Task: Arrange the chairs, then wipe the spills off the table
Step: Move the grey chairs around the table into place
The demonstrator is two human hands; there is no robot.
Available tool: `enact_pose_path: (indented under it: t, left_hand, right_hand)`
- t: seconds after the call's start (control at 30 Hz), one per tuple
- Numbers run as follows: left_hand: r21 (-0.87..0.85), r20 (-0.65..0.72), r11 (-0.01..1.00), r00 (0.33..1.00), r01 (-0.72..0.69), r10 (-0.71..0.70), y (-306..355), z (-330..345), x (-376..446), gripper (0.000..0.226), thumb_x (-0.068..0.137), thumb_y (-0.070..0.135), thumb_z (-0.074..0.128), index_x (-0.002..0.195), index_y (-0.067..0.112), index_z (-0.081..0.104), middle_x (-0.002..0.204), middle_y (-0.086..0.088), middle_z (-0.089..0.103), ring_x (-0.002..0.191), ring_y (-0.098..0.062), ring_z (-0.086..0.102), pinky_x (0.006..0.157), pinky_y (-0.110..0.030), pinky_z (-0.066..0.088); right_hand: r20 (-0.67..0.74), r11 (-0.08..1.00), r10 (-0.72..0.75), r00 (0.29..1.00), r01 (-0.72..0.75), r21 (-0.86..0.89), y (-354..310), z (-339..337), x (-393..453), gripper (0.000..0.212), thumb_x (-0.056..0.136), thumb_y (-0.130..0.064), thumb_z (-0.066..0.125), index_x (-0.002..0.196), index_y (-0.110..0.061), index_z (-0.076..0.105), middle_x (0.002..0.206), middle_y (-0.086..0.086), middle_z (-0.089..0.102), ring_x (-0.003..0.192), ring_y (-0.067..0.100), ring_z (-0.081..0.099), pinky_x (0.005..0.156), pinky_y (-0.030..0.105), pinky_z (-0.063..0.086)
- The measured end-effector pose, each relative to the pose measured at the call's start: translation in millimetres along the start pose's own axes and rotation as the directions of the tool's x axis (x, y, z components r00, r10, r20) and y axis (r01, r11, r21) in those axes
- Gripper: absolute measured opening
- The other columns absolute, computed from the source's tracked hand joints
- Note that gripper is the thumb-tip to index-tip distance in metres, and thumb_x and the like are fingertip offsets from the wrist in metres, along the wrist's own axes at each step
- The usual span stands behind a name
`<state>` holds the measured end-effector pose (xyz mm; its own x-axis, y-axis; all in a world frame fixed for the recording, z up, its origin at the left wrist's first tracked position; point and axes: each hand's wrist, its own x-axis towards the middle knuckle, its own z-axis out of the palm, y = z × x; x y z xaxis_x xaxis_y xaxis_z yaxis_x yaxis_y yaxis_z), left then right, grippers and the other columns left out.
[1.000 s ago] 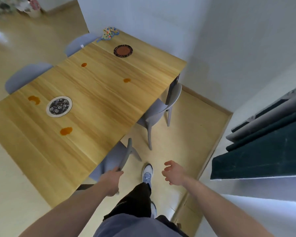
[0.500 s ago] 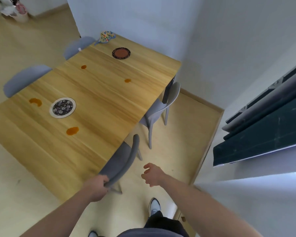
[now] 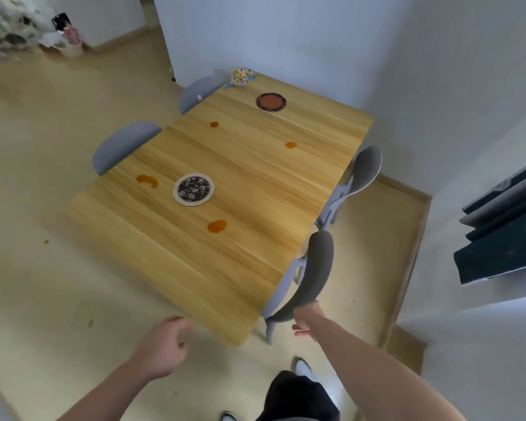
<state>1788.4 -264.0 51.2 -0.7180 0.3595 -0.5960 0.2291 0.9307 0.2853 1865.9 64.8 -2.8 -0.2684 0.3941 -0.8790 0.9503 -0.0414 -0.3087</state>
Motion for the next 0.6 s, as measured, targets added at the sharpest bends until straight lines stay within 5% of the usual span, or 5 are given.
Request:
enact_pose_path:
  t: [0.1,0.2,0.3,0.43,0.6]
  left_hand:
    - [-0.023,-0.056,0.999,0.998,-0.024,0.023,-14.6,-25.4,6.2,0.035,0.092,0.024,0.064,0.126,0.031,0.062,0.135,0.012,0.057,0.116,-0.011,0.061,0.098,-0.024,0.048]
    - [-0.024,-0.063,0.998,0.996,-0.057,0.056,-10.6,-43.9,20.9,0.035,0.095,0.027,0.062,0.128,0.036,0.059,0.135,0.018,0.054,0.104,-0.008,0.062,0.085,-0.025,0.053]
    - [-0.007,-0.068,0.995,0.993,-0.102,0.101,-5.4,-60.8,39.7,0.037,0.096,0.027,0.063,0.131,0.037,0.057,0.136,0.021,0.053,0.102,-0.003,0.06,0.08,-0.021,0.053]
    - [0.055,-0.042,0.989,0.989,-0.139,0.141,-9.3,-87.9,67.7,0.036,0.095,0.026,0.064,0.13,0.034,0.058,0.133,0.02,0.052,0.09,-0.002,0.056,0.071,-0.015,0.045]
    - [0.096,-0.045,0.986,0.989,-0.138,0.142,-25.7,-130.9,105.7,0.038,0.092,0.025,0.064,0.128,0.034,0.059,0.138,0.016,0.053,0.113,-0.01,0.058,0.093,-0.024,0.048]
  right_hand:
    - [-0.054,0.999,0.012,0.998,-0.01,0.039,-6.5,5.6,-6.4,0.008,0.1,-0.002,0.05,0.105,-0.009,0.049,0.082,0.011,0.057,0.066,0.022,0.06,0.053,0.03,0.056]
    - [-0.026,0.992,0.032,0.999,-0.035,-0.121,-2.7,8.4,16.3,0.022,0.102,-0.01,0.052,0.081,-0.014,0.048,0.084,0.005,0.054,0.078,0.02,0.055,0.064,0.024,0.047]
    - [-0.203,0.999,-0.018,0.979,0.007,-0.051,-8.5,9.4,13.3,0.005,0.096,-0.009,0.059,0.096,-0.013,0.056,0.092,0.003,0.063,0.077,0.022,0.062,0.065,0.024,0.054]
    - [-0.336,0.982,0.07,0.939,-0.124,-0.142,-20.3,17.2,18.4,0.025,0.082,-0.01,0.073,0.104,-0.007,0.062,0.096,0.007,0.073,0.083,0.024,0.068,0.068,0.029,0.053]
    - [-0.371,0.978,0.102,0.923,-0.162,-0.134,-19.6,24.1,31.5,0.033,0.079,-0.008,0.072,0.112,-0.008,0.067,0.095,0.008,0.074,0.089,0.024,0.074,0.073,0.031,0.06]
